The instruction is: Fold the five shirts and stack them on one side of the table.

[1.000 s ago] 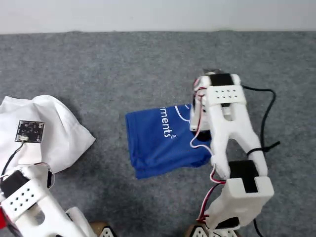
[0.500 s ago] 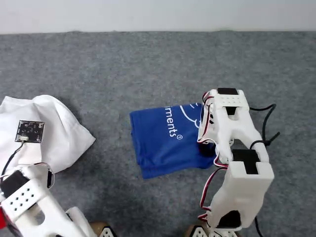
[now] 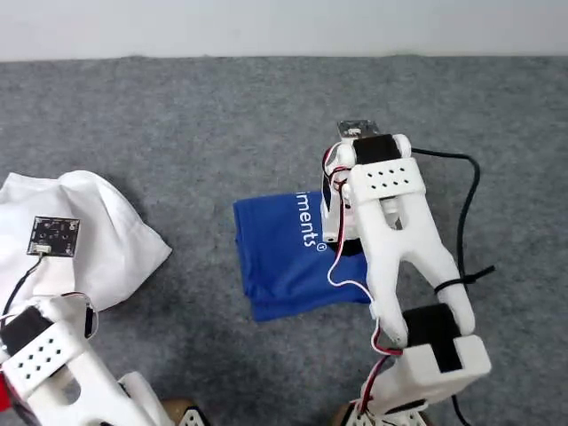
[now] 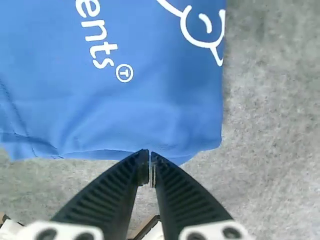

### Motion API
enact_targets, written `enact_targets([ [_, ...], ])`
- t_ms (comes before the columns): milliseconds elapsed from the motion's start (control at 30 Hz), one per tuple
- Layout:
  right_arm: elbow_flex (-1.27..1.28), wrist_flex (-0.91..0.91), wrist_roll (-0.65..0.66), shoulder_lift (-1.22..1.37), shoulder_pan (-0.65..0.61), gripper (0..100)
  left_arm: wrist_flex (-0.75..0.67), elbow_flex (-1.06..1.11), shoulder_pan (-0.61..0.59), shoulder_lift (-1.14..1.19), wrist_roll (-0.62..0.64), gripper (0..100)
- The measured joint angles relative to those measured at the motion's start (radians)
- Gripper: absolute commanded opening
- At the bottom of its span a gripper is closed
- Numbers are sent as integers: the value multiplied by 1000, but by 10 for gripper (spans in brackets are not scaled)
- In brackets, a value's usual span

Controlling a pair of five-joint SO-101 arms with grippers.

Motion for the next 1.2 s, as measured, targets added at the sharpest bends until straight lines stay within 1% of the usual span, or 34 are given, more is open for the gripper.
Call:
enact_targets([
  [300, 15, 0, 0, 292, 0, 9, 0, 0, 0, 0, 0, 74],
  [400, 9, 0, -3, 295, -11, 9, 0, 0, 0, 0, 0, 74],
  [533, -78, 46, -3, 236, -32, 9, 0, 0, 0, 0, 0, 74],
  [733, -155, 46, -3, 167, -167, 9, 0, 0, 0, 0, 0, 74],
  [900, -157, 41, -3, 262, -293, 9, 0, 0, 0, 0, 0, 74],
  [1067, -157, 9, -3, 396, -370, 9, 0, 0, 0, 0, 0, 74],
  [1200, -157, 6, -3, 430, -379, 9, 0, -2, 0, 0, 0, 73],
])
